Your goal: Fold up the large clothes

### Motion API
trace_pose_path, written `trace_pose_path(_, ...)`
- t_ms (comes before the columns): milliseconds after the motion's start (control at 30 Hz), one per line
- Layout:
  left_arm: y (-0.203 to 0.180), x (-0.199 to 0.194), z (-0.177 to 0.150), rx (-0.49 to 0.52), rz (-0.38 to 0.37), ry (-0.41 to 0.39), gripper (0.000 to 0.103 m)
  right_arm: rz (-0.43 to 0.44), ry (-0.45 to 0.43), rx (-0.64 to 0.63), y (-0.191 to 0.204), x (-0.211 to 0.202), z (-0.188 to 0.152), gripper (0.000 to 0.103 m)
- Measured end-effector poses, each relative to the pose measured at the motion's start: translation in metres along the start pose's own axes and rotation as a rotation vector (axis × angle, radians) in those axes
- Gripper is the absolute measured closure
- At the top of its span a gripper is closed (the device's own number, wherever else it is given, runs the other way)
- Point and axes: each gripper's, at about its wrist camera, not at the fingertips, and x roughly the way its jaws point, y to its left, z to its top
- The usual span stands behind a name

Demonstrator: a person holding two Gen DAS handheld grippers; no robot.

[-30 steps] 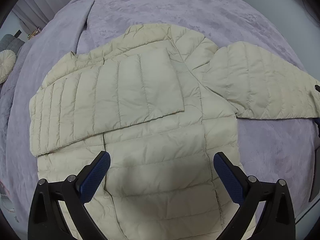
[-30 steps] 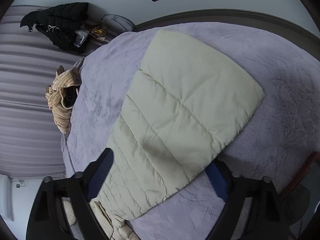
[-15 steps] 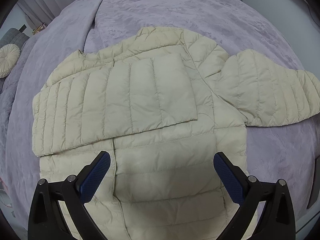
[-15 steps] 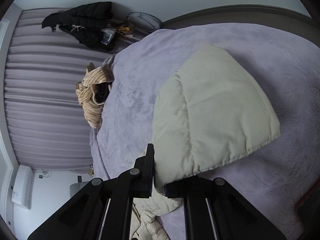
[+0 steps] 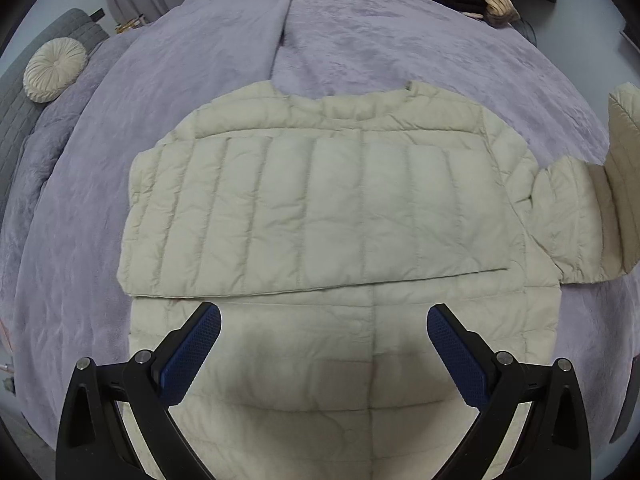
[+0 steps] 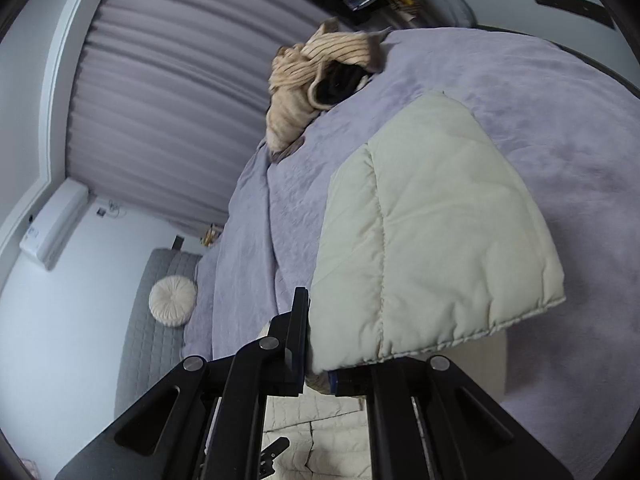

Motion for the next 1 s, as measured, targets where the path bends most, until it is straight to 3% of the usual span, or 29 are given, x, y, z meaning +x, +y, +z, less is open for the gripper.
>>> trace_pose_path(267, 0.080, 0.007, -0.003, -0.103, 0.055, -0.032, 0.000, -0.034, 0.274, -0.203, 0.081, 0.141, -0.084, 0.094)
trace_pose_path(433, 0.115, 0.014, -0.008, -0.137, 0.076, -0.048, 0.000, -0.131, 0.426, -0.283, 0.088, 0.215, -0.151, 0.094)
trace_pose_path(567, 0.130, 0.022, -0.011, -0.153, 0.069, -0.043, 0.000, -0.241, 0.452, -0.304, 0.076, 0.247, -0.176, 0.093)
trace_pose_path(600, 0.132, 0.024, -0.012, -0.154, 0.065, -0.044, 0.000, -0.260, 0.451, -0.301, 0.073, 0.249, -0.179, 0.088)
trace_pose_path(667, 0.136, 0.024, -0.014, -0.156, 0.058, -0.046, 0.000, -0.256, 0.449, -0.288, 0.069, 0.246, -0.182, 0.053)
trace_pose_path(700, 0.139, 0.025, -0.014, -0.159, 0.053, -0.048, 0.000, -0.248, 0.445, -0.294, 0.072, 0.243, -0.184, 0.020)
trace_pose_path(733, 0.141, 0.024, -0.015, -0.163, 0.047, -0.049, 0.000, -0.253, 0.431, -0.311, 0.076, 0.240, -0.184, 0.014)
trace_pose_path(933, 0.158, 0.018, -0.016, -0.196, 0.036, -0.069, 0.000, -0.318, 0.336, -0.332, 0.084, 0.202, -0.174, 0.014)
trace_pose_path(1000, 0.165, 0.015, -0.017, -0.202, 0.045, -0.081, 0.000, -0.296, 0.316, -0.324, 0.085, 0.194, -0.171, 0.017)
